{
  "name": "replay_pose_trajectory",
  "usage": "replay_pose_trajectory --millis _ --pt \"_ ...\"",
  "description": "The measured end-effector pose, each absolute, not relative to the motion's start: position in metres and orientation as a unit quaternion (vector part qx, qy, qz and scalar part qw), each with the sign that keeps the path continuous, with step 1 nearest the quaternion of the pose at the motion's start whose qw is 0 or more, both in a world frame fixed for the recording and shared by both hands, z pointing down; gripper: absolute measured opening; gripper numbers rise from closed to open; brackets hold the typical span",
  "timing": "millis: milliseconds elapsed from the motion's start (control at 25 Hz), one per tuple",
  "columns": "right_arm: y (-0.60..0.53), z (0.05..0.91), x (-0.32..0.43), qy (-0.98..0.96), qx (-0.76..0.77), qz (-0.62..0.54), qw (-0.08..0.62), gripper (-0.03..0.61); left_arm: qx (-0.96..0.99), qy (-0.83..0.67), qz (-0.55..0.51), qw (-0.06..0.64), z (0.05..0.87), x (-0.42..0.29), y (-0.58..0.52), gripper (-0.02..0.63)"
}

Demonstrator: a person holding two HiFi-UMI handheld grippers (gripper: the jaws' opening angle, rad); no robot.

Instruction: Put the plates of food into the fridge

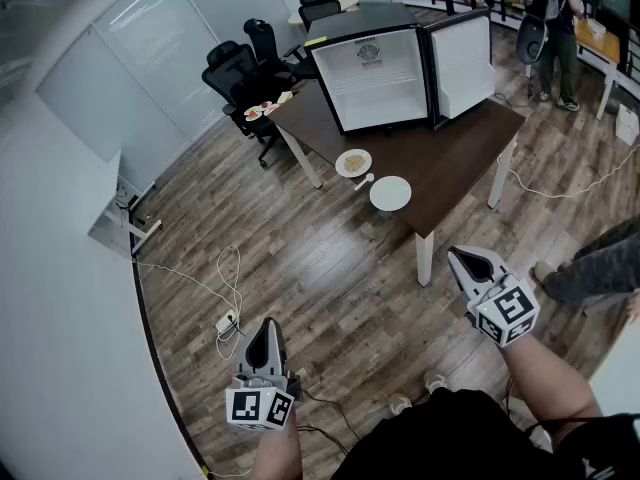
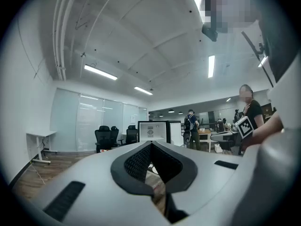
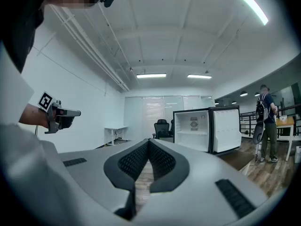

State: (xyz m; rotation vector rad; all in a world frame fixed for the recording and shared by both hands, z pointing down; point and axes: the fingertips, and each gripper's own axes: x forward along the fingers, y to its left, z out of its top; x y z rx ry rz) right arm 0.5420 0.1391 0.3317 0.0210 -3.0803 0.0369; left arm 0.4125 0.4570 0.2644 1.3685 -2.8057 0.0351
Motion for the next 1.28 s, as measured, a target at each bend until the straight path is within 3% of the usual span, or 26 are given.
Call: replay_pose_trajectory --millis 480,680,1280 --pt "0.095 0.354 0.507 -0.999 -0.011 0.026 0.028 0.006 0.404 -0.915 0.023 0.006 0.27 0.391 0.426 0.003" --pt "0.086 0.38 0.487 -0.998 -0.01 0.033 0.057 0.006 0.399 -0.917 0.029 0.008 0.275 0.374 0.42 0.003" --pt "0.077 0.412 0.381 -0.99 0.091 0.053 0.092 0.006 0.47 -0.882 0.02 -0.01 0.279 0.199 0.4 0.003"
